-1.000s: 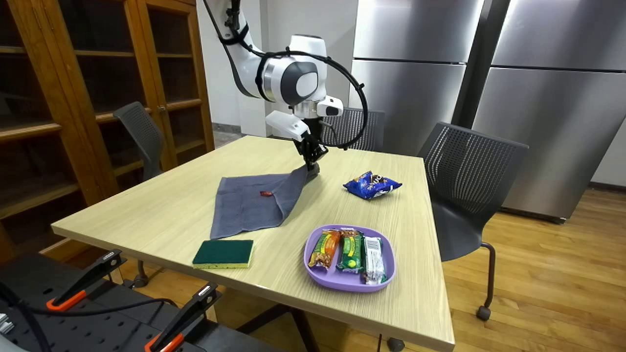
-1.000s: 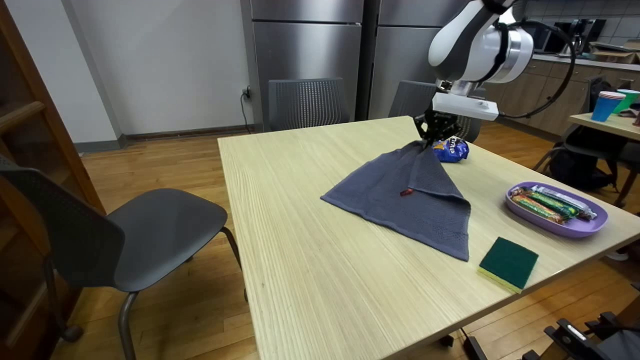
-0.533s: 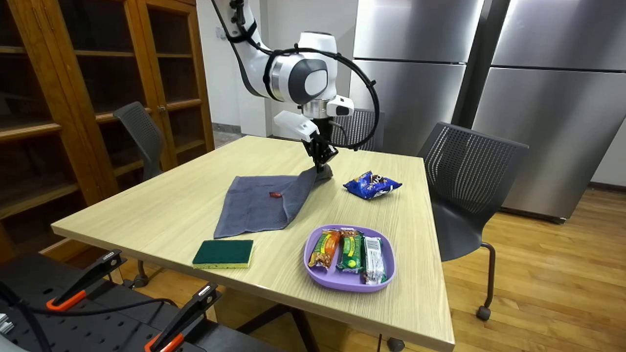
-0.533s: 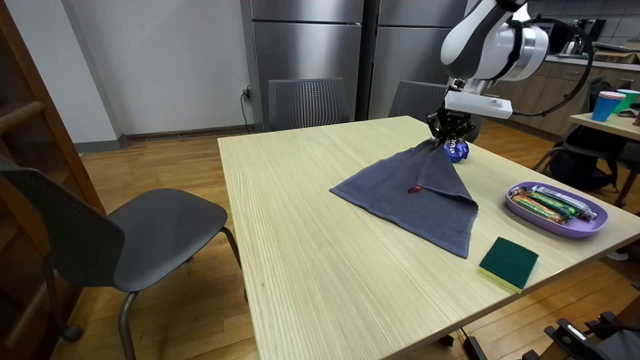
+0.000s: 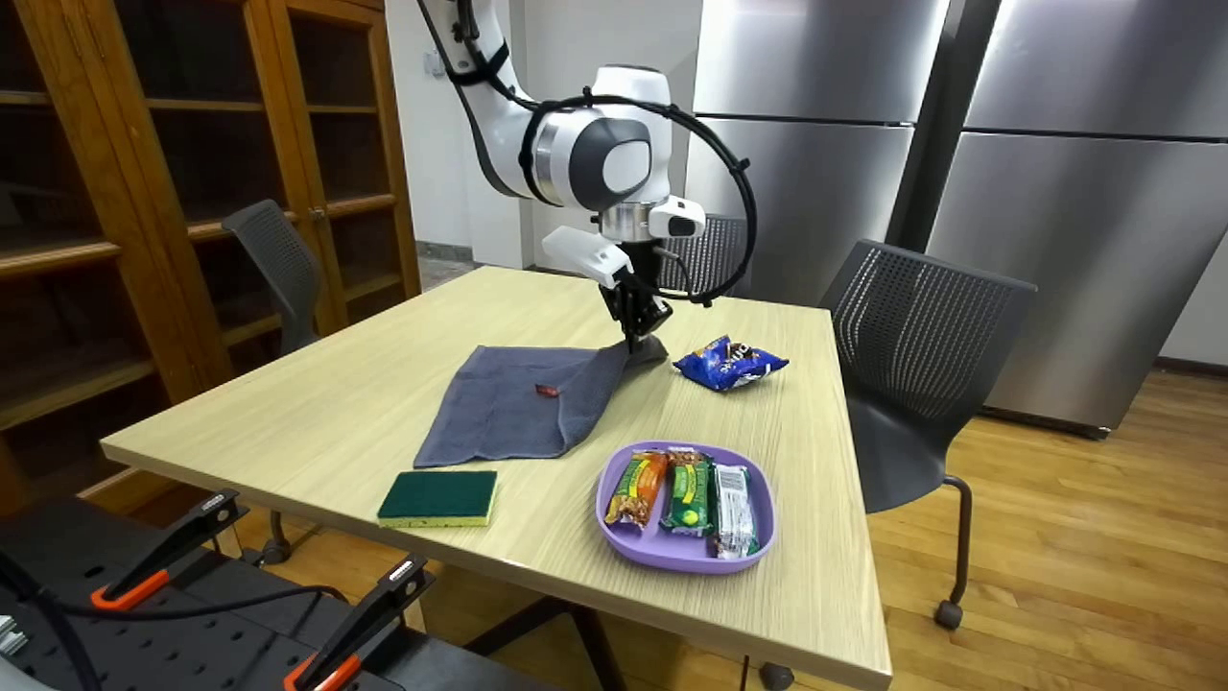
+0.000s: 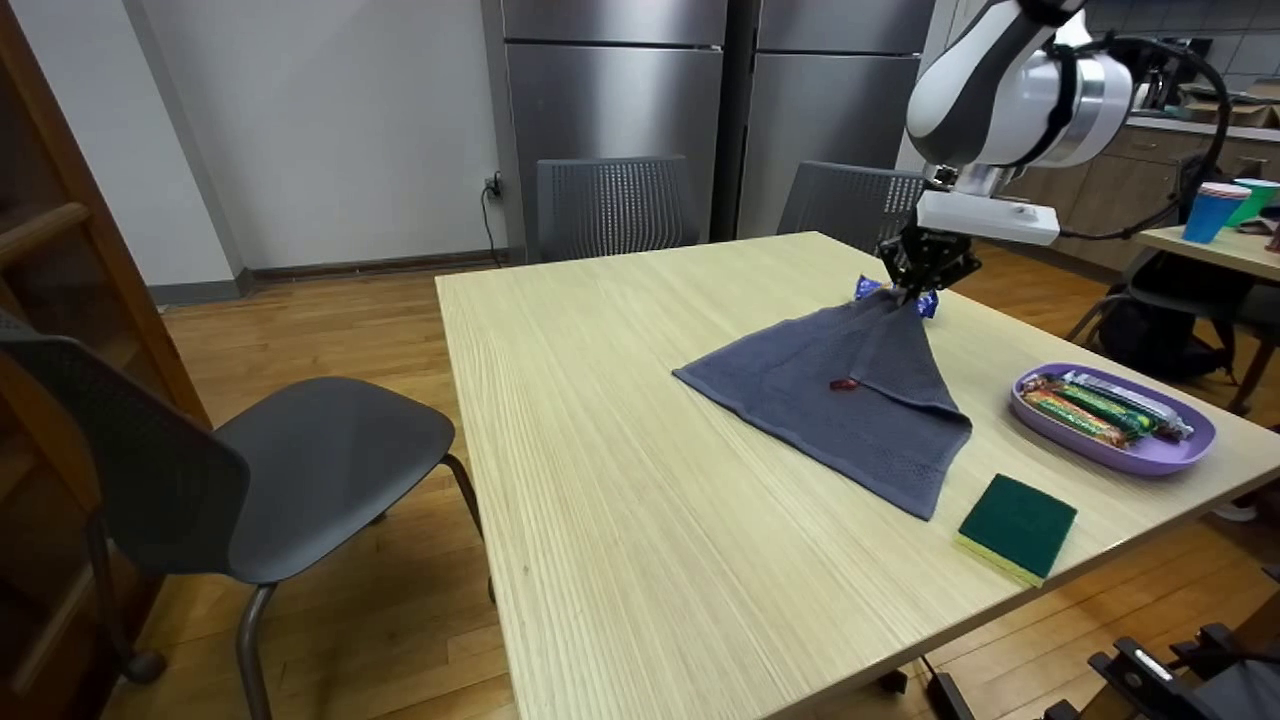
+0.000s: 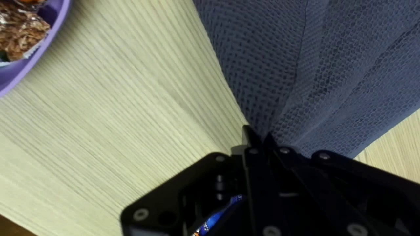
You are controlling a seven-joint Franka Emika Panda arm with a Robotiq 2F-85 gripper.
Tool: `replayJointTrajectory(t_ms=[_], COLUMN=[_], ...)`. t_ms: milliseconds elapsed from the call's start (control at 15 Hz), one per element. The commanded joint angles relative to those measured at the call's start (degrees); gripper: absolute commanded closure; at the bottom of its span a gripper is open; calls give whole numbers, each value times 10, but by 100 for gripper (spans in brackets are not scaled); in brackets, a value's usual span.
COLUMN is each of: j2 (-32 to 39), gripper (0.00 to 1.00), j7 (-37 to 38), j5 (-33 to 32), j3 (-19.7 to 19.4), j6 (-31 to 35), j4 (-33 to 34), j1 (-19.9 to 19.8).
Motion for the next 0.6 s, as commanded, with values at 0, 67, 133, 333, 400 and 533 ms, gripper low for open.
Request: replayJointTrajectory(t_ms=[0, 67, 133, 333, 400, 533], j2=[-38, -41, -43, -53, -56, -62], gripper=[99, 99, 99, 99, 99, 99], j7=[-8, -8, -8, -7, -7, -6], j5=[7, 7, 6, 6, 6, 6], j3=[-5, -6, -7, -9, -10, -11], j6=[7, 7, 7, 10, 11, 14], j4=[-46, -52, -58, -77, -84, -96], j1=[0, 0, 1, 2, 2, 2])
